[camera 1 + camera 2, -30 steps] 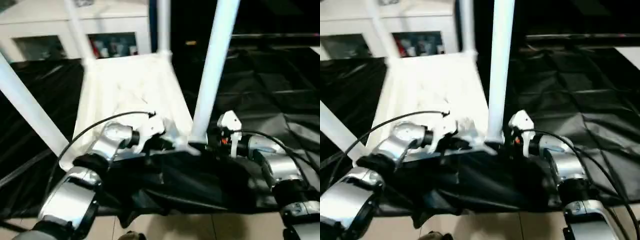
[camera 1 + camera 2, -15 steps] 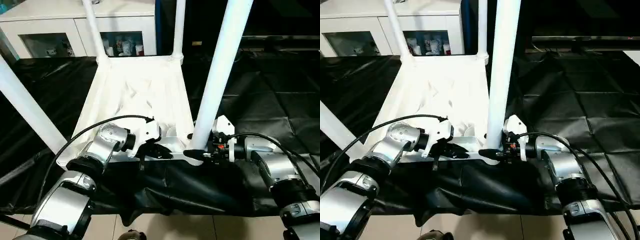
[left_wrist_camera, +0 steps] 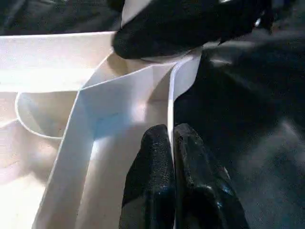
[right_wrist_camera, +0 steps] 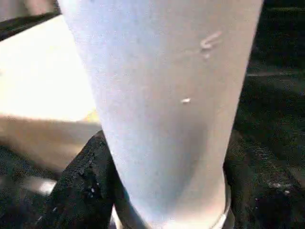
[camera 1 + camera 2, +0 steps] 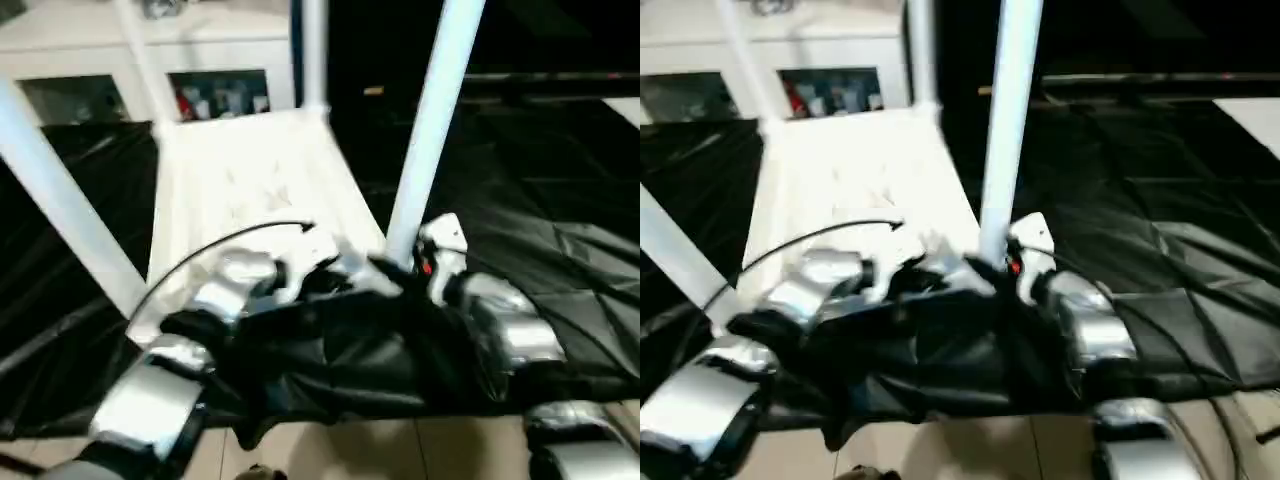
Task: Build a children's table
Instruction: Rotate leg to tighten
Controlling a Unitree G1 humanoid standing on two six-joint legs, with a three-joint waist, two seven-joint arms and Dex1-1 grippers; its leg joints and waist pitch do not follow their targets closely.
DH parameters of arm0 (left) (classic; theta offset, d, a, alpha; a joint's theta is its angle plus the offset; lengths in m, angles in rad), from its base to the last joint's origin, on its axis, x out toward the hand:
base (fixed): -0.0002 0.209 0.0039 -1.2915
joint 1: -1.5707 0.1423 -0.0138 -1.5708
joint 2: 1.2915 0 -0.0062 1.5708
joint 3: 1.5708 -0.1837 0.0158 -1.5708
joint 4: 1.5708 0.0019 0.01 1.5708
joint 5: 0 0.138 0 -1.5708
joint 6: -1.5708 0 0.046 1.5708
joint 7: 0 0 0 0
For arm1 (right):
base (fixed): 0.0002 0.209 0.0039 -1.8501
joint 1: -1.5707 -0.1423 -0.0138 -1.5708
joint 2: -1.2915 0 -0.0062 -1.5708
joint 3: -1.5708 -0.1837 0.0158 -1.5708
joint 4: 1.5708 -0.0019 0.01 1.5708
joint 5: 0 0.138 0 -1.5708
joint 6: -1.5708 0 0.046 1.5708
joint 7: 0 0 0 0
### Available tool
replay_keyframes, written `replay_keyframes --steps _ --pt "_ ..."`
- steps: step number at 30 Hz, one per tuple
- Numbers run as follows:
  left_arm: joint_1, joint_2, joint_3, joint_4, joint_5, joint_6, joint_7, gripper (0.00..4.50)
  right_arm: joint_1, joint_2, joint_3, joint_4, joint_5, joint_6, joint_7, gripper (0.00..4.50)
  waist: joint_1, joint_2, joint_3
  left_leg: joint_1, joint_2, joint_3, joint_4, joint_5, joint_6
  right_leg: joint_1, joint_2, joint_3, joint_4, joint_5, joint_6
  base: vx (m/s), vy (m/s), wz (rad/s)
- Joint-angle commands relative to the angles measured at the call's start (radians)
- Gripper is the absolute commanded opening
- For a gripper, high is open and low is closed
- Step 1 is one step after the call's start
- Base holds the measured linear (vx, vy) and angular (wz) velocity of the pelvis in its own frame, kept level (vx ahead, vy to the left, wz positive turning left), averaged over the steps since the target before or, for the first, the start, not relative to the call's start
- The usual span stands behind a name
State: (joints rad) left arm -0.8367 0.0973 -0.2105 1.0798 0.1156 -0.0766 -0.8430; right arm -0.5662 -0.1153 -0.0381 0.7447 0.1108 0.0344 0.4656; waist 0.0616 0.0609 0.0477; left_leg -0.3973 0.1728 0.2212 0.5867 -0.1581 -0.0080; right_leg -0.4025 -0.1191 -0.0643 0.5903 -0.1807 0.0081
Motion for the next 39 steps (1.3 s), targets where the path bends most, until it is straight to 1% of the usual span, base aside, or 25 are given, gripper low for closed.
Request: replay_keyframes --steps 1,4,5,6,8,12,13,14,15,16,17,19,20,22,23,25,26,28,29,31,32,34,35,37,39 --pt "-0.03 -0.044 0.024 0.013 -0.001 0.027 0.119 0.0 0.007 0.069 0.05 0.054 -0.01 0.034 -0.026 2.63 -0.003 -0.012 -0.056 0.041 0.055 -0.051 -0.093 -0.504 -0.054 0.015 -0.048 0.031 -0.094 -0.428 -0.172 0.0 0.0 0.0" --pt "-0.042 -0.068 0.024 0.02 0.0 0.03 0.165 0.0 -0.007 0.099 0.075 0.064 -0.03 0.021 -0.039 2.63 -0.003 -0.013 -0.057 0.037 0.054 -0.049 -0.093 -0.488 -0.036 0.018 -0.047 0.032 -0.095 -0.396 -0.173 0.0 0.0 0.0" --pt "-0.047 -0.075 0.024 0.025 0.002 0.028 0.176 0.0 -0.013 0.105 0.09 0.07 -0.048 -0.001 -0.037 2.63 -0.001 -0.015 -0.058 0.035 0.054 -0.047 -0.093 -0.475 -0.028 0.02 -0.048 0.032 -0.094 -0.38 -0.175 0.0 0.0 0.0" --pt "-0.047 -0.082 0.022 0.025 0.006 0.011 0.165 0.0 -0.014 0.107 0.088 0.066 -0.038 -0.046 0.013 2.98 0.001 -0.017 -0.058 0.034 0.054 -0.046 -0.092 -0.464 -0.021 0.021 -0.05 0.032 -0.094 -0.37 -0.178 0.0 0.0 0.0" --pt "-0.042 -0.079 0.021 0.018 0.005 -0.002 0.143 0.0 -0.012 0.098 0.082 0.056 -0.023 -0.059 0.055 3.33 0.001 -0.015 -0.057 0.033 0.055 -0.046 -0.092 -0.459 -0.014 0.023 -0.049 0.032 -0.093 -0.362 -0.183 0.0 0.0 0.0" --pt "-0.034 -0.064 0.013 0.015 0.002 -0.017 0.103 0.0 -0.011 0.072 0.083 0.045 -0.02 -0.071 0.101 3.52 0.003 -0.015 -0.057 0.033 0.056 -0.045 -0.092 -0.452 -0.005 0.025 -0.049 0.032 -0.092 -0.349 -0.189 0.0 0.0 0.0" --pt "-0.028 -0.049 0.008 0.01 0.0 -0.03 0.064 0.0 -0.004 0.041 0.096 0.025 -0.007 -0.058 0.181 3.52 0.003 -0.012 -0.058 0.032 0.056 -0.045 -0.092 -0.452 -0.004 0.026 -0.048 0.032 -0.09 -0.346 -0.19 0.0 0.0 0.0" --pt "-0.022 -0.035 0.004 0.004 -0.003 -0.04 0.031 0.0 0.003 0.012 0.109 0.006 0.004 -0.046 0.253 3.52 0.008 -0.016 -0.059 0.03 0.056 -0.044 -0.091 -0.443 0.007 0.033 -0.047 0.03 -0.09 -0.331 -0.19 0.0 0.0 0.0" --pt "-0.011 -0.01 -0.001 -0.009 -0.011 -0.055 -0.042 0.0 0.024 -0.051 0.14 -0.036 0.011 -0.034 0.383 3.52 0.016 -0.009 -0.059 0.03 0.059 -0.041 -0.089 -0.424 0.018 0.035 -0.044 0.029 -0.087 -0.297 -0.196 0.0 0.0 0.0" --pt "-0.011 -0.01 -0.001 -0.009 -0.011 -0.055 -0.042 0.0 0.024 -0.051 0.14 -0.036 0.011 -0.034 0.383 3.52 0.016 -0.009 -0.059 0.03 0.059 -0.041 -0.089 -0.424 0.018 0.035 -0.044 0.029 -0.087 -0.297 -0.196 0.0 0.0 0.0" --pt "-0.001 0.011 -0.004 -0.021 -0.019 -0.068 -0.109 0.0 0.037 -0.104 0.156 -0.061 0.017 -0.032 0.475 3.52 0.021 -0.014 -0.061 0.026 0.06 -0.037 -0.087 -0.39 0.036 0.037 -0.045 0.03 -0.081 -0.244 -0.217 0.0 0.0 0.0" --pt "0.009 0.034 -0.016 -0.033 -0.019 -0.083 -0.18 0.0 0.046 -0.146 0.163 -0.073 0.018 -0.042 0.539 3.52 0.029 -0.014 -0.065 0.025 0.06 -0.036 -0.08 -0.352 0.054 0.04 -0.05 0.03 -0.076 -0.216 -0.233 0.0 0.0 0.0" --pt "0.015 0.047 -0.023 -0.041 -0.019 -0.094 -0.22 0.0 0.05 -0.167 0.167 -0.081 0.018 -0.045 0.57 3.52 0.032 -0.013 -0.066 0.023 0.061 -0.034 -0.078 -0.326 0.064 0.04 -0.05 0.029 -0.073 -0.197 -0.243 0.0 0.0 0.0" --pt "0.028 0.071 -0.032 -0.061 -0.029 -0.099 -0.302 0.0 0.054 -0.203 0.17 -0.09 0.013 -0.055 0.62 3.52 0.037 -0.014 -0.07 0.024 0.061 -0.034 -0.074 -0.301 0.072 0.041 -0.05 0.028 -0.069 -0.17 -0.252 0.0 0.0 0.0" --pt "0.039 0.085 -0.032 -0.081 -0.047 -0.097 -0.368 0.0 0.057 -0.229 0.173 -0.099 0.015 -0.056 0.664 3.52 0.04 -0.012 -0.073 0.022 0.062 -0.033 -0.071 -0.256 0.09 0.042 -0.049 0.026 -0.06 -0.11 -0.273 0.0 0.0 0.0" --pt "0.046 0.094 -0.033 -0.096 -0.059 -0.089 -0.414 0.0 0.058 -0.246 0.176 -0.109 0.02 -0.055 0.697 3.52 0.042 -0.012 -0.074 0.021 0.062 -0.031 -0.067 -0.231 0.107 0.042 -0.046 0.025 -0.055 -0.062 -0.293 0.0 0.0 0.0" --pt "0.053 0.104 -0.034 -0.111 -0.067 -0.085 -0.446 0.0 0.059 -0.257 0.177 -0.119 0.025 -0.052 0.717 3.52 0.045 -0.01 -0.074 0.022 0.062 -0.03 -0.066 -0.227 0.113 0.041 -0.047 0.025 -0.054 -0.057 -0.298 0.0 0.0 0.0" --pt "0.053 0.104 -0.034 -0.111 -0.067 -0.085 -0.446 0.0 0.059 -0.257 0.177 -0.119 0.025 -0.052 0.717 3.52 0.048 -0.01 -0.073 0.023 0.064 -0.031 -0.067 -0.229 0.113 0.039 -0.046 0.025 -0.054 -0.066 -0.298 0.0 0.0 0.0" --pt "0.057 0.112 -0.035 -0.119 -0.069 -0.082 -0.476 0.0 0.056 -0.263 0.177 -0.119 0.026 -0.052 0.731 3.52 0.054 -0.008 -0.071 0.028 0.067 -0.031 -0.071 -0.261 0.097 0.036 -0.046 0.026 -0.059 -0.114 -0.292 0.0 0.0 0.0" --pt "0.061 0.119 -0.036 -0.122 -0.066 -0.085 -0.489 0.0 0.053 -0.265 0.178 -0.115 0.026 -0.05 0.745 3.52 0.056 -0.008 -0.069 0.03 0.068 -0.032 -0.076 -0.297 0.073 0.036 -0.046 0.027 -0.062 -0.158 -0.284 0.0 0.0 0.0" --pt "0.061 0.121 -0.035 -0.121 -0.063 -0.087 -0.487 0.0 0.051 -0.263 0.176 -0.112 0.026 -0.052 0.745 3.28 0.057 -0.007 -0.067 0.032 0.068 -0.033 -0.079 -0.324 0.057 0.034 -0.047 0.028 -0.064 -0.188 -0.276 0.0 0.0 0.0" --pt "0.065 0.127 -0.035 -0.128 -0.064 -0.085 -0.486 0.0 0.046 -0.255 0.171 -0.108 0.037 -0.047 0.752 3.19 0.056 -0.007 -0.066 0.033 0.069 -0.035 -0.083 -0.343 0.041 0.034 -0.047 0.029 -0.066 -0.209 -0.27 0.0 0.0 0.0" --pt "0.067 0.128 -0.034 -0.132 -0.066 -0.083 -0.488 0.0 0.045 -0.253 0.17 -0.108 0.039 -0.046 0.755 3.14 0.056 -0.01 -0.067 0.032 0.069 -0.035 -0.083 -0.344 0.032 0.035 -0.049 0.031 -0.065 -0.213 -0.265 0.0 0.0 0.0" --pt "0.069 0.13 -0.034 -0.138 -0.067 -0.079 -0.49 0.0 0.047 -0.253 0.174 -0.11 0.04 -0.042 0.765 2.88 0.055 -0.01 -0.068 0.031 0.068 -0.035 -0.082 -0.332 0.034 0.035 -0.049 0.031 -0.064 -0.194 -0.266 0.0 0.0 0.0" --pt "0.072 0.131 -0.03 -0.142 -0.067 -0.079 -0.486 0.0 0.05 -0.254 0.179 -0.113 0.037 -0.041 0.772 2.81 0.056 -0.014 -0.069 0.028 0.067 -0.034 -0.079 -0.306 0.045 0.037 -0.049 0.03 -0.06 -0.164 -0.27 0.0 0.0 0.0"
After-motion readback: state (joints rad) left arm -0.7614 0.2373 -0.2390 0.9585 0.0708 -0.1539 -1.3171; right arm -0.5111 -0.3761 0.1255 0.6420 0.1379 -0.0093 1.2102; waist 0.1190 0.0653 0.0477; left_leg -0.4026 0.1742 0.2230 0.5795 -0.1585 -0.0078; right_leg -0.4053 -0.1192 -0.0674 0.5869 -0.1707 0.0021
